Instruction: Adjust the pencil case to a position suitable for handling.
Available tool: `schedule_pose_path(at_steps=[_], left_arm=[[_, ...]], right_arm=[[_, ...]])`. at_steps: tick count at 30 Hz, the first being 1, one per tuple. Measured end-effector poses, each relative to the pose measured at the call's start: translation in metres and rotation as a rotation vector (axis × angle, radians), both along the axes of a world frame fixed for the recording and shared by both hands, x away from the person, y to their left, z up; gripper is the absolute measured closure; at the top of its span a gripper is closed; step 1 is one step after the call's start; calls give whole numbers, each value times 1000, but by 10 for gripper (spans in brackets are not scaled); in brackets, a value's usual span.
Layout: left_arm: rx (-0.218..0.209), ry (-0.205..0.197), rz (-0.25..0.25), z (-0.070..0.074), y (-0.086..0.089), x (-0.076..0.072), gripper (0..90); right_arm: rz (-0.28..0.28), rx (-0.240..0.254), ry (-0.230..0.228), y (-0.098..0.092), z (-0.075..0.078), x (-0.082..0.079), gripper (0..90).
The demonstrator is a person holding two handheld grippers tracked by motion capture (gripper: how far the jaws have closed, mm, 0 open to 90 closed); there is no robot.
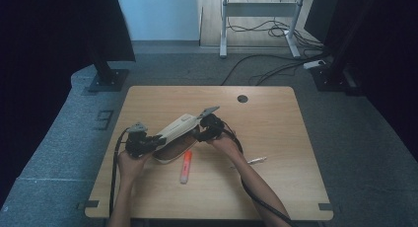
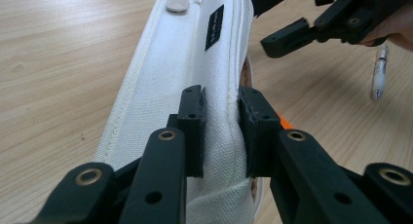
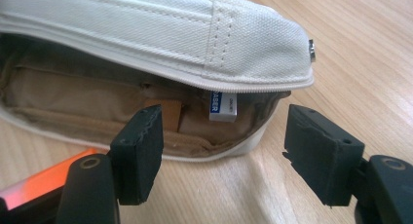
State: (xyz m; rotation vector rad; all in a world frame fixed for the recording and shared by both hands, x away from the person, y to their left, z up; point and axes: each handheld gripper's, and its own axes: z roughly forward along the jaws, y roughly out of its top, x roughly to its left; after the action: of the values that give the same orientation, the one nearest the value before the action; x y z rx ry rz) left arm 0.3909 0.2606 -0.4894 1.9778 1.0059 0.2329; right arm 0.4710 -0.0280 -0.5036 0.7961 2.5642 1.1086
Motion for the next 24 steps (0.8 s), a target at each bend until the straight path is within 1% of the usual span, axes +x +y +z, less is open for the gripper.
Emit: schedule_pose_path(at_steps=[5, 8, 19, 24], left_arm=[[2, 0, 0, 0, 0, 0, 738], [0, 1, -1, 0, 0, 0, 740], [3, 0, -1, 0, 0, 0, 740], [6, -2, -1, 0, 0, 0, 739]], right_arm=[[10, -1, -3, -7, 6, -6, 307], [7, 9, -2, -11, 10, -9, 312], [8, 18, -4, -28, 16, -17, 310], [4, 34, -4, -38, 19, -21, 305]])
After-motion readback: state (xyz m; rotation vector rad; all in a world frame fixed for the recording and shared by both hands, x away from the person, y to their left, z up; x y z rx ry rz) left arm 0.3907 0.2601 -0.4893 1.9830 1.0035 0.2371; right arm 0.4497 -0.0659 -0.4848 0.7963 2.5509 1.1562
